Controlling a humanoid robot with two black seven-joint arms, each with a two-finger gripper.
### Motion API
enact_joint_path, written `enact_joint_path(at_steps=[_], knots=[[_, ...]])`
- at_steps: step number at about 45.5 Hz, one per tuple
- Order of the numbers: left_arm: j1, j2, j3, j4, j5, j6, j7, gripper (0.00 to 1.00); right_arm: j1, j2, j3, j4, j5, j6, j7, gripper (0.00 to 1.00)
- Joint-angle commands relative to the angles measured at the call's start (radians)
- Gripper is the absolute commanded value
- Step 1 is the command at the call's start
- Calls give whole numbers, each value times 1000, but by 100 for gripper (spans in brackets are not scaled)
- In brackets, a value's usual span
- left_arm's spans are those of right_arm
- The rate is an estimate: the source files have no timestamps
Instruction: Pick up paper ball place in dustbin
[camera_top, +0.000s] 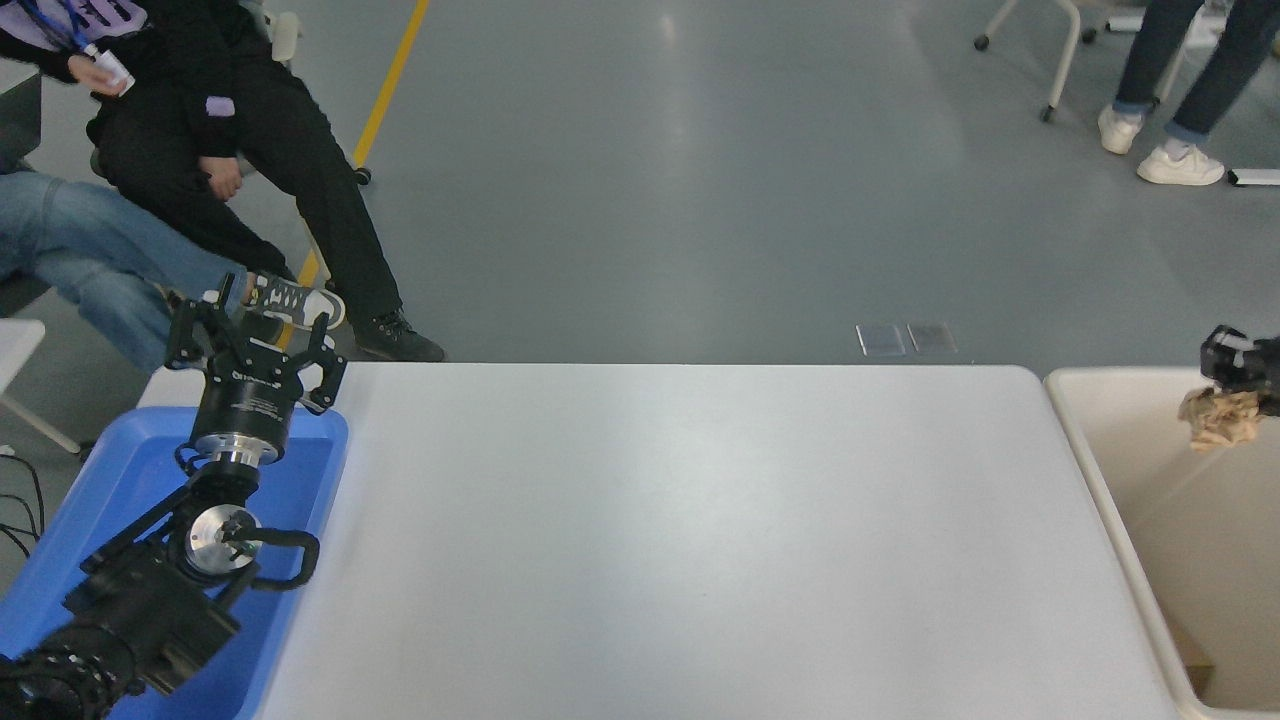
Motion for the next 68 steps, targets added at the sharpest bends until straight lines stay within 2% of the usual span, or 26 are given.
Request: enact_joint_path(at_steps=[1, 11, 18, 31, 32, 34, 36, 37, 38, 44, 68], knots=[[0, 1, 0, 0, -1, 0, 0, 99, -382, 52, 256, -411, -55, -40, 3, 0], [0, 1, 0, 0, 1, 0, 0, 99, -577, 173, 270, -633, -53, -170, 1, 0], [0, 1, 0, 0, 1, 0, 0, 99, -622, 184, 261, -635, -53, -259, 1, 0], [0, 1, -1, 0, 1, 0, 0, 99, -631, 192, 269, -636, -53, -276, 1, 0], [0, 1, 0, 0, 1, 0, 0, 99, -631, 192, 269, -636, -53, -282, 1, 4], [0, 1, 0, 0, 1, 0, 0, 99, -630, 192, 270, -635, -53, -307, 1, 41], [0, 1, -1, 0, 1, 0, 0, 99, -630, 193, 270, -627, -53, -334, 1, 71], [0, 1, -1, 0, 1, 0, 0, 99, -631, 193, 270, -624, -53, -347, 1, 80], [0, 1, -1, 0, 1, 0, 0, 99, -633, 195, 270, -621, -52, -356, 1, 86], [0, 1, -1, 0, 1, 0, 0, 99, -637, 212, 278, -621, -52, -376, 1, 89], [0, 1, -1, 0, 1, 0, 0, 99, -625, 210, 353, -598, -50, -376, 1, 90]])
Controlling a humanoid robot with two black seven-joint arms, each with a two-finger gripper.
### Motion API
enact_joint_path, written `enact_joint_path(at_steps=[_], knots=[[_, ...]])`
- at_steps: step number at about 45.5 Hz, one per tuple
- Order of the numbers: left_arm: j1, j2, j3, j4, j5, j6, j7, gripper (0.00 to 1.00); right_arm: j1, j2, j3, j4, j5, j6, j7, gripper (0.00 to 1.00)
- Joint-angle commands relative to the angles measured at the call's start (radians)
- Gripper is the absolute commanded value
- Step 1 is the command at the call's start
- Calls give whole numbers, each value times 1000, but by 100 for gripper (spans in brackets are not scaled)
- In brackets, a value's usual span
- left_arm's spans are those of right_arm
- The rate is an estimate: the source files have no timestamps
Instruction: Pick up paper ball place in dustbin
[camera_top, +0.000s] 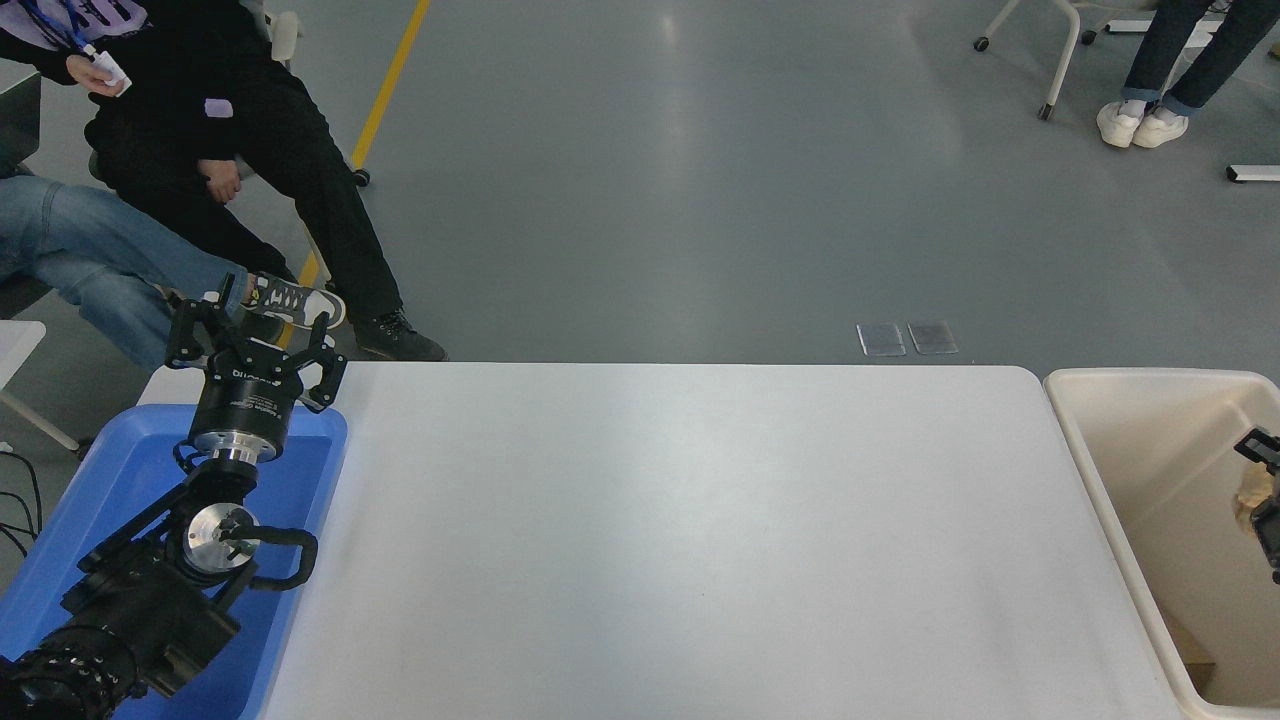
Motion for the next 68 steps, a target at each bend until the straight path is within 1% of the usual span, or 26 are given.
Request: enact_joint_path(at_steps=[1, 9, 13, 18, 22, 26, 32, 36, 42, 49, 52, 54, 58, 61, 65, 68], knots=[[0, 0, 0, 0, 0, 0, 0, 99, 8, 1, 31, 13, 0, -6, 0, 90], [0, 0, 0, 0, 0, 0, 0, 99, 8, -2, 31, 16, 0, -4, 0, 90], [0, 0, 0, 0, 0, 0, 0, 99, 21, -9, 31, 62, 0, -6, 2, 90], [0, 0, 0, 0, 0, 0, 0, 99, 93, -34, 31, 151, -1, -4, 0, 96], [0, 0, 0, 0, 0, 0, 0, 99, 158, -60, 31, 243, -1, -4, 0, 100], [0, 0, 0, 0, 0, 0, 0, 99, 241, -86, 26, 369, -3, -1, -1, 100], [0, 0, 0, 0, -2, 0, 0, 99, 412, -170, 11, 588, -1, 12, -9, 100], [0, 0, 0, 0, 0, 0, 0, 99, 517, -206, -18, 728, -3, 25, -11, 100], [0, 0, 0, 0, 0, 0, 0, 99, 646, -206, -133, 873, -1, 71, -9, 100], [0, 0, 0, 0, 0, 0, 0, 99, 833, -189, -229, 1047, -1, 196, -11, 100], [0, 0, 0, 0, 0, 0, 0, 99, 919, -184, -265, 1108, -1, 284, -11, 100], [0, 0, 1, 0, 0, 0, 0, 99, 983, -158, -298, 1128, -1, 380, -9, 100], [0, 0, 1, 0, 0, 0, 0, 99, 1089, -63, -371, 1128, -3, 579, -9, 100], [0, 0, 1, 0, 0, 0, 0, 99, 1157, -14, -414, 1127, -7, 701, -9, 100], [0, 0, 1, 0, 0, 0, 0, 99, 1206, 7, -420, 1127, -6, 782, -9, 100], [0, 0, 1, 0, 0, 0, 0, 99, 1238, 37, -416, 1130, -6, 799, -9, 100]])
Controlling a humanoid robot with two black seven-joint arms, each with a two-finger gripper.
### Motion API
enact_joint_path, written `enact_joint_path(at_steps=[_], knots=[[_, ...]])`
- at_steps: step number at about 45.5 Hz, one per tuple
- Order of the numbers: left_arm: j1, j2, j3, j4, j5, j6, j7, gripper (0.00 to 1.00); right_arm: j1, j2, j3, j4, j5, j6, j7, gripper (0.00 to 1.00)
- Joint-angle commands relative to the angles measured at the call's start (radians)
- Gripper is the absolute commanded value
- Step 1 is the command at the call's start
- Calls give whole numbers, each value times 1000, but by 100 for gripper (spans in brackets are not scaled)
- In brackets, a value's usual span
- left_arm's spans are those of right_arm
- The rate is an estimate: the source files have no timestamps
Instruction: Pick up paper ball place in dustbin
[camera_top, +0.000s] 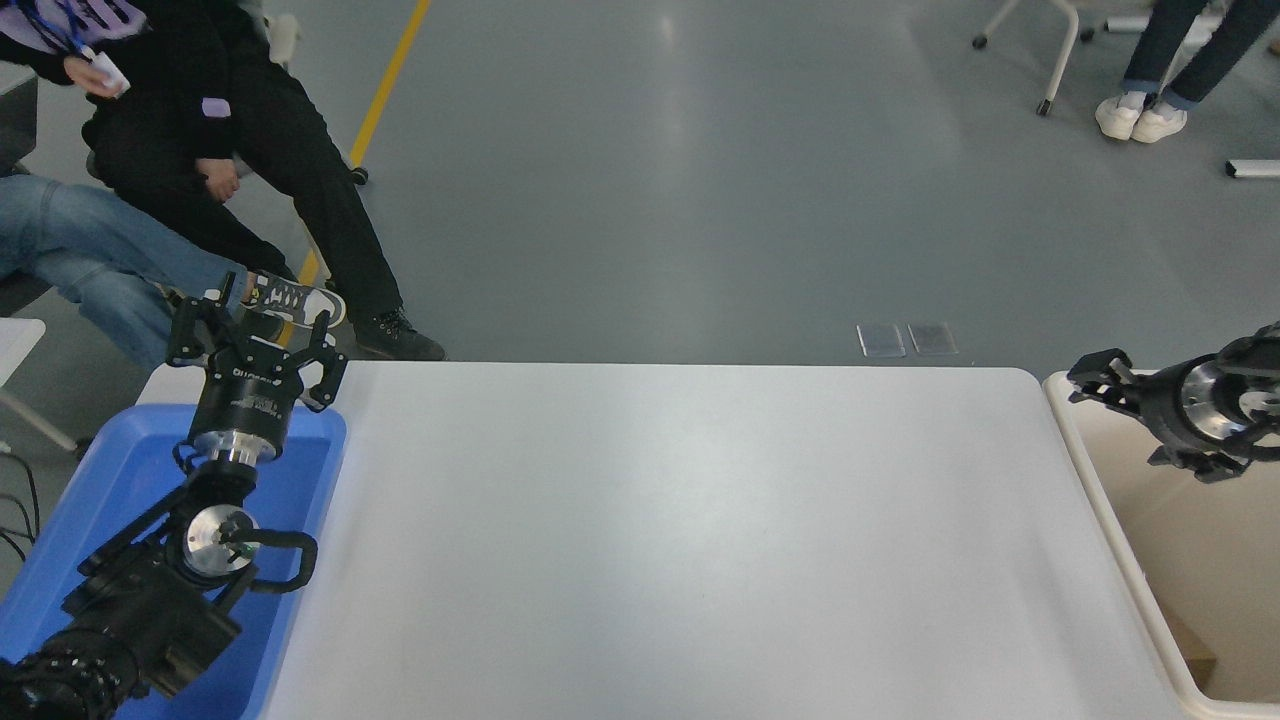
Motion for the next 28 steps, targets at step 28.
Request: enact_joint_path(at_steps=[28], knots=[[0, -2, 0, 0, 0, 0, 0, 99, 460, 331, -69, 89, -11, 245, 3, 100]])
